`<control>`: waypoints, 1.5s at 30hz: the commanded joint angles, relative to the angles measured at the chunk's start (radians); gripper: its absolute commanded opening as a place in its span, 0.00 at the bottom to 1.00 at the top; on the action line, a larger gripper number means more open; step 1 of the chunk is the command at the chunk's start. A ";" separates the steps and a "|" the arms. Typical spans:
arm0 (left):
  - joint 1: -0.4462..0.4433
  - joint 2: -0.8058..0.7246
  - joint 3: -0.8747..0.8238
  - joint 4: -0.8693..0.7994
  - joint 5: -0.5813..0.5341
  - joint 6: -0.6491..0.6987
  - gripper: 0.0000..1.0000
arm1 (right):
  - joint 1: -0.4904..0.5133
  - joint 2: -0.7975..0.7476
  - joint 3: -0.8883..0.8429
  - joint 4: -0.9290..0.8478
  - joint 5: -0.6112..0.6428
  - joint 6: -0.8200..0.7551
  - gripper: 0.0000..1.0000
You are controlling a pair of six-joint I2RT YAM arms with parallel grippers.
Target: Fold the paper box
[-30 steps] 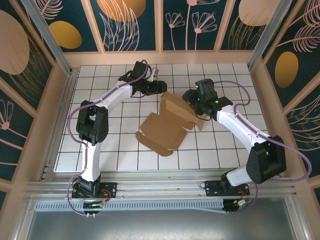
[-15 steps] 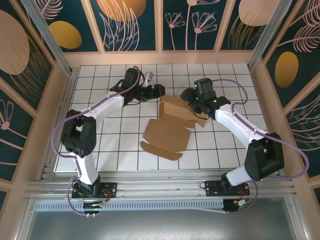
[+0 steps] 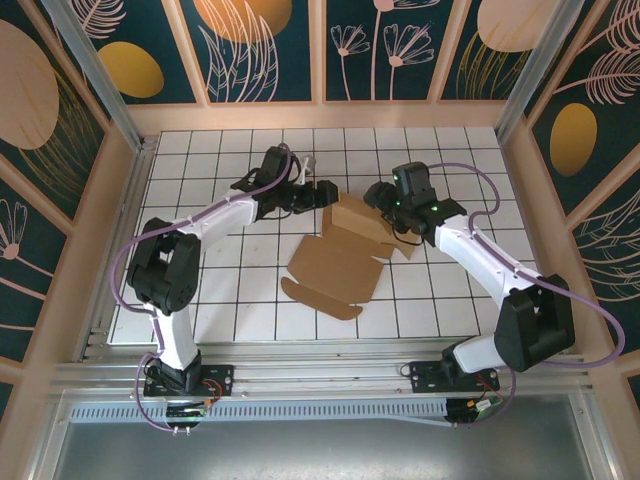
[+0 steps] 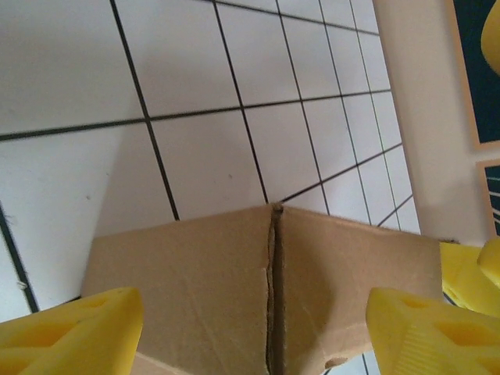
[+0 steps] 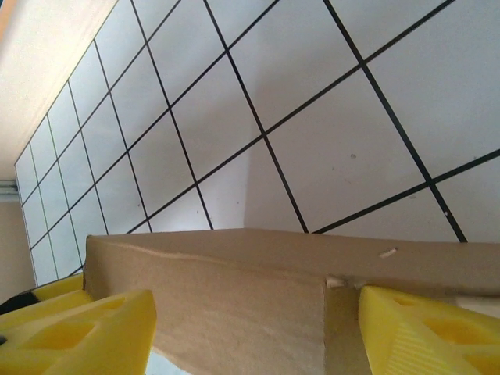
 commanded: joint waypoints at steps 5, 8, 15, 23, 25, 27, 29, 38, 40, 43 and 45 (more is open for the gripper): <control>-0.021 0.034 0.013 0.031 0.023 -0.031 0.65 | -0.008 0.002 -0.046 -0.079 0.029 0.055 0.74; -0.022 0.032 0.000 0.033 0.026 -0.032 0.63 | -0.007 -0.004 -0.058 -0.072 0.019 0.054 0.72; -0.029 0.023 -0.006 0.077 0.101 -0.048 0.62 | -0.008 0.007 -0.073 0.027 -0.044 0.058 0.66; -0.054 -0.025 -0.076 0.137 0.074 -0.097 0.61 | -0.018 0.051 -0.037 0.051 0.001 -0.025 0.60; -0.064 -0.041 -0.108 0.178 0.048 -0.132 0.61 | -0.032 0.067 -0.024 0.044 0.007 -0.063 0.59; -0.077 -0.051 -0.133 0.211 0.014 -0.164 0.60 | -0.049 0.083 -0.006 0.026 0.015 -0.098 0.58; -0.090 -0.061 -0.159 0.255 -0.006 -0.202 0.60 | -0.064 0.094 0.009 0.020 0.014 -0.136 0.56; -0.104 -0.080 -0.178 0.293 -0.064 -0.226 0.59 | -0.072 0.097 0.086 -0.056 0.059 -0.228 0.59; -0.104 -0.076 -0.177 0.283 -0.060 -0.217 0.59 | -0.072 0.077 0.086 -0.069 0.065 -0.236 0.63; -0.103 -0.076 -0.180 0.271 -0.063 -0.205 0.59 | -0.078 0.038 0.069 -0.088 0.080 -0.244 0.67; -0.106 -0.075 -0.184 0.268 -0.063 -0.196 0.59 | -0.085 0.009 0.054 -0.097 0.079 -0.247 0.69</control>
